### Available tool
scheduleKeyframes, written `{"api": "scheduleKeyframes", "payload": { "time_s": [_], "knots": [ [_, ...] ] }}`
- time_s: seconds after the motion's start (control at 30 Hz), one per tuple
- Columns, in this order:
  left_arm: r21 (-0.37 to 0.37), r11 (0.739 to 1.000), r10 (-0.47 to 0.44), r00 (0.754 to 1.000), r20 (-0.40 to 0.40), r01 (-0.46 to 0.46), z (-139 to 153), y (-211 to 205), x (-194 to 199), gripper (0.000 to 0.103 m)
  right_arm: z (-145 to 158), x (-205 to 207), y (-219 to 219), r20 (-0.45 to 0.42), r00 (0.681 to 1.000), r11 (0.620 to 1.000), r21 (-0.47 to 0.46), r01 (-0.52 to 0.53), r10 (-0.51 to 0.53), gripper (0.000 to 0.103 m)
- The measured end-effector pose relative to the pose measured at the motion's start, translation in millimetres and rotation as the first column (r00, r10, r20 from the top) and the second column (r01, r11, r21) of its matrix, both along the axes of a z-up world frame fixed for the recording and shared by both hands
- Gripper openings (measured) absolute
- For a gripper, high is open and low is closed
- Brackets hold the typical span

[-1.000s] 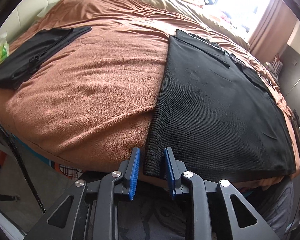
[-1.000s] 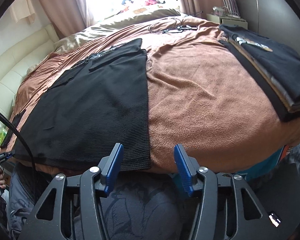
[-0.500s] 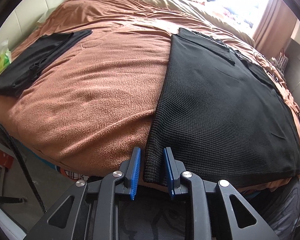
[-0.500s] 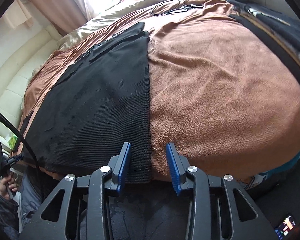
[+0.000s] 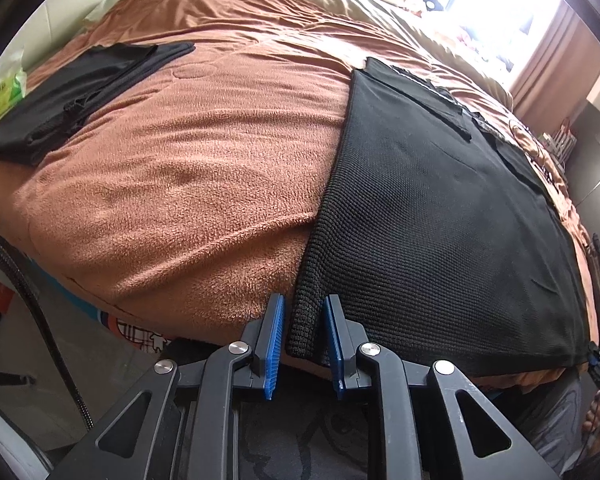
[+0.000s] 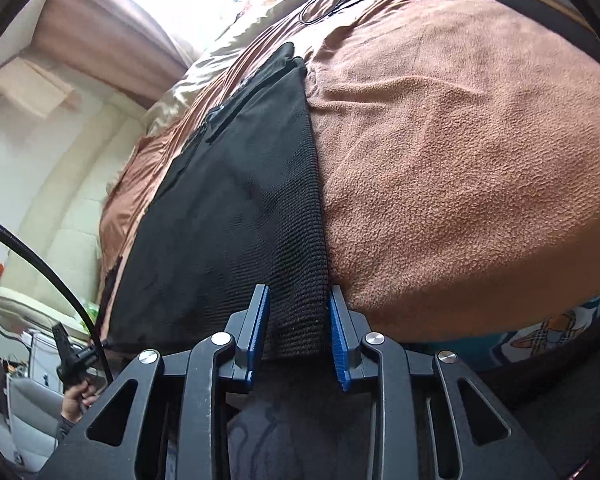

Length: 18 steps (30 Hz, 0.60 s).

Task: Fold small clothes
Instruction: 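Lower both grippers and grasp the shirt hem edge, then lift the held hem with both grippers and fold it over toward the collar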

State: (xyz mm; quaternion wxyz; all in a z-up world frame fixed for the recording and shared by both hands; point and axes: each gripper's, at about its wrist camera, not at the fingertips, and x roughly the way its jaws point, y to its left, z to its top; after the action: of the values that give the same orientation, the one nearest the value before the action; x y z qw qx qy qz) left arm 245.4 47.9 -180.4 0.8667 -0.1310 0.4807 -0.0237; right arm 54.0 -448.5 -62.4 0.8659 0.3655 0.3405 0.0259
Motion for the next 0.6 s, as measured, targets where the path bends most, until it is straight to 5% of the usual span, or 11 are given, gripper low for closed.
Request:
{"api": "scheduleKeyframes", "payload": {
  "time_s": [0.07, 0.17, 0.27, 0.6],
  "knots": [
    [0.011, 1.000, -0.005, 1.000, 0.008, 0.005, -0.3, -2.5, 1.0, 0.022, 0.3, 0.5, 0.9, -0.004, 1.000, 1.000, -0.010, 0.010, -0.010, 0.023],
    [0.022, 1.000, -0.002, 1.000, 0.015, 0.002, -0.1, -3.3, 0.7, 0.016, 1.6, 0.0, 2.6, -0.029, 0.999, 0.999, -0.030, 0.021, -0.022, 0.004],
    [0.001, 1.000, 0.003, 1.000, 0.016, -0.003, 1.7, -0.1, -2.2, 0.006, 10.8, -6.8, 6.4, -0.018, 0.999, 0.998, -0.050, 0.041, -0.042, 0.003],
    [-0.027, 1.000, 0.004, 0.995, 0.097, -0.002, 33.4, 7.3, -12.7, 0.005, 46.2, -43.1, 16.4, 0.091, 0.992, 0.995, -0.046, 0.090, -0.085, 0.002]
  ]
}}
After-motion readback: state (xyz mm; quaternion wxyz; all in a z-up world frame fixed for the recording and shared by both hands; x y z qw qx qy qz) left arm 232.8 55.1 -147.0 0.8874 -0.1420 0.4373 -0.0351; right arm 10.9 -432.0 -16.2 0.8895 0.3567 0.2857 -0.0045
